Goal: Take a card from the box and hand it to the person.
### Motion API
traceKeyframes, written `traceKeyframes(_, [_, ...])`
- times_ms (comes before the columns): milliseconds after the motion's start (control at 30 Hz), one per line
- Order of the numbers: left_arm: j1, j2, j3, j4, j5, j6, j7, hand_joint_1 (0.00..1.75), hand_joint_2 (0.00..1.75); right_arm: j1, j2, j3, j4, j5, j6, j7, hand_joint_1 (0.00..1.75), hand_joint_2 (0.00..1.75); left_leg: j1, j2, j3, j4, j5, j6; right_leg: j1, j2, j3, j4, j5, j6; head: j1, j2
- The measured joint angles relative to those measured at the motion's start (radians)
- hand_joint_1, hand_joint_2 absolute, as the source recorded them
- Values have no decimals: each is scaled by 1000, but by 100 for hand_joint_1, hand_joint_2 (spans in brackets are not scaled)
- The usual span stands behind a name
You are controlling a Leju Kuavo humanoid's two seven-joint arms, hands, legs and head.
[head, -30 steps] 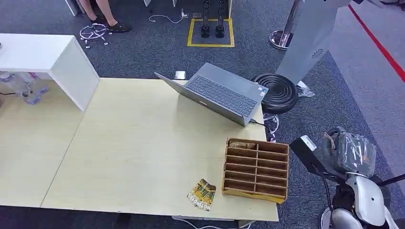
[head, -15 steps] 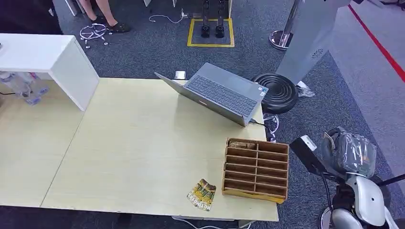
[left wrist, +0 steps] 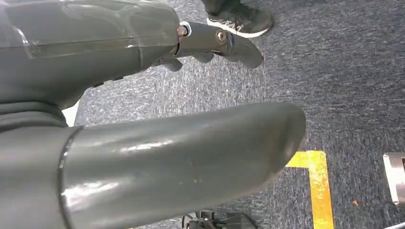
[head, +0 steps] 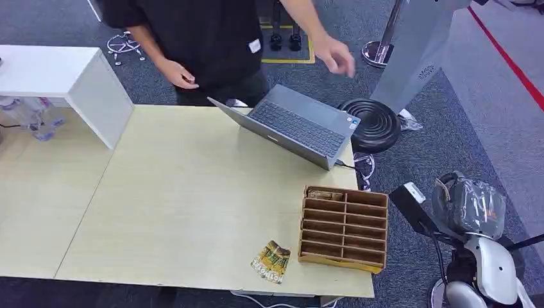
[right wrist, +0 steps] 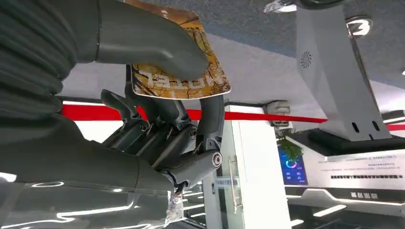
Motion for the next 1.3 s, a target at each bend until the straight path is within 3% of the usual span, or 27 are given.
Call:
traceKeyframes(600, [0, 0, 0, 0, 0, -2, -6, 0, 0, 1, 0, 0, -28, 15, 0, 4, 157, 175, 0, 0, -1, 0, 0, 0, 0, 0, 0, 0, 0, 0, 0, 0])
traceKeyframes(800, [1, 0, 0, 0, -1, -2, -6, 0, 0, 3, 0, 0, -40, 21, 1, 5, 134, 175, 0, 0, 0, 0, 0, 0, 0, -1, 0, 0, 0, 0, 0, 0])
traceKeyframes(900, [0, 0, 0, 0, -1, -2, -6, 0, 0, 4, 0, 0, -42, 22, 1, 5, 136, 175, 0, 0, 0, 0, 0, 0, 0, 0, 0, 0, 0, 0, 0, 0])
traceKeyframes(933, [0, 0, 0, 0, -1, -2, -6, 0, 0, 4, 0, 0, -42, 22, 1, 6, 117, 175, 0, 0, 0, 0, 0, 0, 0, 0, 0, 0, 0, 0, 0, 0])
traceKeyframes(967, [0, 0, 0, 0, -1, -2, -5, 0, 0, 5, 0, 0, -42, 22, 1, 7, 117, 175, 0, 0, 0, 0, 0, 0, 0, 0, 0, 0, 0, 0, 0, 0])
traceKeyframes(1000, [0, 0, 0, 0, -1, -2, -5, 0, 0, 7, 0, 0, -42, 22, 1, 7, 19, 175, 0, 0, 0, 0, 0, 0, 0, 0, 0, 0, 0, 0, 0, 0])
traceKeyframes(1033, [0, 0, 0, 0, -1, -2, -2, 0, 0, 9, 0, 0, -42, 22, 1, 8, 0, 175, 0, 0, 0, 0, 0, 0, 0, 0, 0, 0, 0, 0, 0, 0])
traceKeyframes(1300, [0, 0, 0, 0, -3, 0, 9, 0, 0, 18, 0, 0, -42, 10, 27, 28, 0, 175, 0, 0, -1, 0, 0, 0, 0, 0, 0, 0, 0, 0, 0, 0])
